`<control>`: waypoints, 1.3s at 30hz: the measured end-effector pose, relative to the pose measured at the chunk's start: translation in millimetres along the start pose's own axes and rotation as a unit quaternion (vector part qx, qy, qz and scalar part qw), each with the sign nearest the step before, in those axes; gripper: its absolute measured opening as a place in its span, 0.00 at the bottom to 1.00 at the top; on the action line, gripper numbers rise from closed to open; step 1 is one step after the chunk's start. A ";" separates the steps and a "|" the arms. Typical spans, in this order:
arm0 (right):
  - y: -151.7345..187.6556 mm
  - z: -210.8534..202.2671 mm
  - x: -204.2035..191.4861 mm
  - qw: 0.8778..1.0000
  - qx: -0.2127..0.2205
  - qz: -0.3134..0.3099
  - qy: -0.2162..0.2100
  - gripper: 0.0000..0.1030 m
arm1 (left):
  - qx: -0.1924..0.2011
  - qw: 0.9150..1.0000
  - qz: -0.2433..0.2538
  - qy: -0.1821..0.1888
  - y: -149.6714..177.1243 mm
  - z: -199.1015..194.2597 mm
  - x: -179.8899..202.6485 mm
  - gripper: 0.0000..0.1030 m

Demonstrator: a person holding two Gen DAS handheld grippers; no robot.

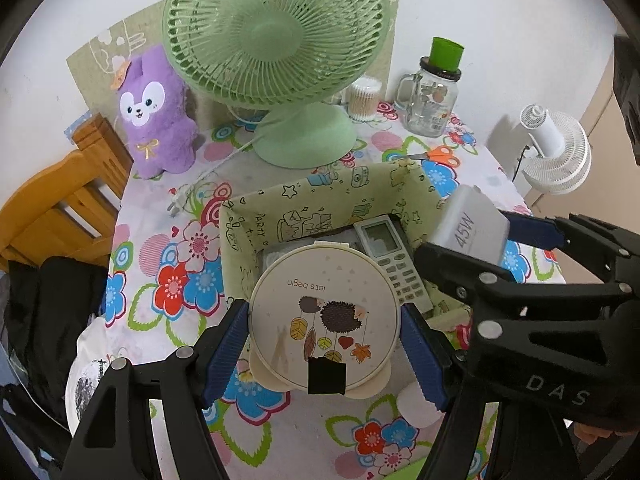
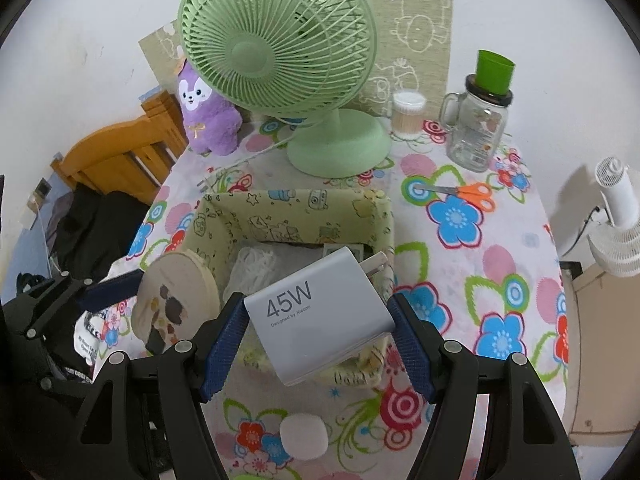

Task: Organize rigid objects
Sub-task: 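Carry round hoop with left gripper while right gripper carries charger box to fabric box, then lower white charger box into fabric box and open right gripper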

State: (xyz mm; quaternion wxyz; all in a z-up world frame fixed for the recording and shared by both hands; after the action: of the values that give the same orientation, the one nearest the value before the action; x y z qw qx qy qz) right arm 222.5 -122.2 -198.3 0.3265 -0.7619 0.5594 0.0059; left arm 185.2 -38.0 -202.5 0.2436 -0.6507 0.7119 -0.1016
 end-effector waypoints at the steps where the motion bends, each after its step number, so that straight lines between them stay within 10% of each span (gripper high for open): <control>1: -3.2 3.6 0.5 1.000 0.000 0.000 -0.001 0.71 | -0.002 1.000 -0.001 -0.001 -1.1 3.0 -0.7 0.74; 39: -39.6 99.4 -0.5 0.998 -0.048 -0.022 -0.043 0.74 | -0.035 0.999 -0.021 -0.023 -17.7 56.8 -23.9 0.75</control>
State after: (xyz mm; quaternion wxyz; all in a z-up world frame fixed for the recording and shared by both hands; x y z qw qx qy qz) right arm 291.6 -65.3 -256.9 0.3136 -0.7878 0.5269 0.0581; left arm 228.8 -7.2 -238.0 0.2346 -0.6758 0.6955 -0.0670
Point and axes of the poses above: each gripper's, at about its wrist camera, not at the fingertips, and z roughly the way its jaws point, x to its right, y to its underside, the point moved 9 cm from there along z, roughly the way its jaws point, and after that the axes turned 15 degrees about -y, right-handed, at the moved point
